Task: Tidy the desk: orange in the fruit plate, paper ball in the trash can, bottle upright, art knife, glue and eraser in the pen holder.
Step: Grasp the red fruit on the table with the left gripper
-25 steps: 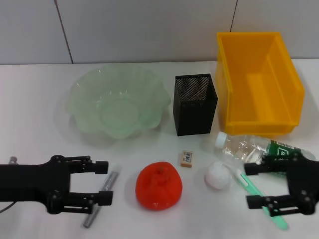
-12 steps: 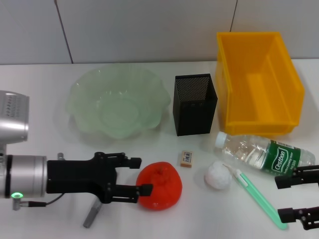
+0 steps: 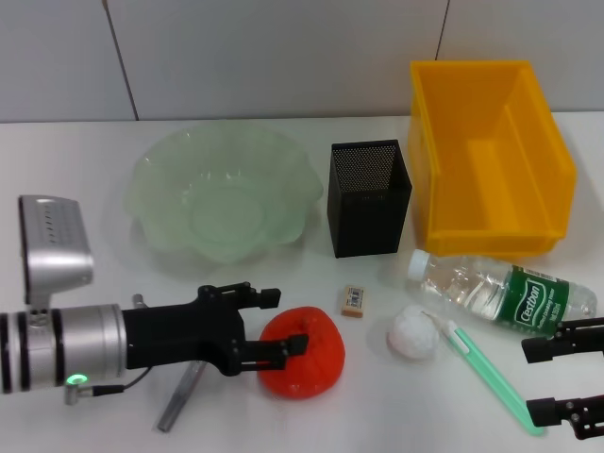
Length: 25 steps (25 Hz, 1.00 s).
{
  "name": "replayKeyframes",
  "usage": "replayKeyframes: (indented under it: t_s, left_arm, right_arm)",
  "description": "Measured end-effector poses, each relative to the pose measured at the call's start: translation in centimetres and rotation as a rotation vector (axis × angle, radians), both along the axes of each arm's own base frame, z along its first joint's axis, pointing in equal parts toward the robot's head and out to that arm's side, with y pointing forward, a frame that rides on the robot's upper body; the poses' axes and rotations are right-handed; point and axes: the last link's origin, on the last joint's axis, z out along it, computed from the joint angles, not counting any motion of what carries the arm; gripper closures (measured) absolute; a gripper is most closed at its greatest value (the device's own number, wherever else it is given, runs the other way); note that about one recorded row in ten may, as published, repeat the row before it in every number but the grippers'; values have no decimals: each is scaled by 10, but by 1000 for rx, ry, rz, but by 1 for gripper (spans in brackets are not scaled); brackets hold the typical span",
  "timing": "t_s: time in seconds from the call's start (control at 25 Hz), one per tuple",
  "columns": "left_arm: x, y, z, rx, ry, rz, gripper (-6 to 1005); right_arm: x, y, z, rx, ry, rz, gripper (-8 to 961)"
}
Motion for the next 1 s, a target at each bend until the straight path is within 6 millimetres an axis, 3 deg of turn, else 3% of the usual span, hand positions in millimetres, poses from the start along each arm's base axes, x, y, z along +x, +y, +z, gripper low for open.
replayKeyframes:
  t_s: [0.28,0.64,1.0]
  left_arm:
    - [-1,-3,-19,-3,30,-7,206]
    - [-2,-4,-24,9,36,-11,207]
    - [1,-6,-25,-11,30,-22,438]
  right_arm:
    - [-1,1,-1,-3,-1,5,214]
    - [0,1,-1,8,-1,-4,214]
    - [1,1,-2,8,3,-10,214]
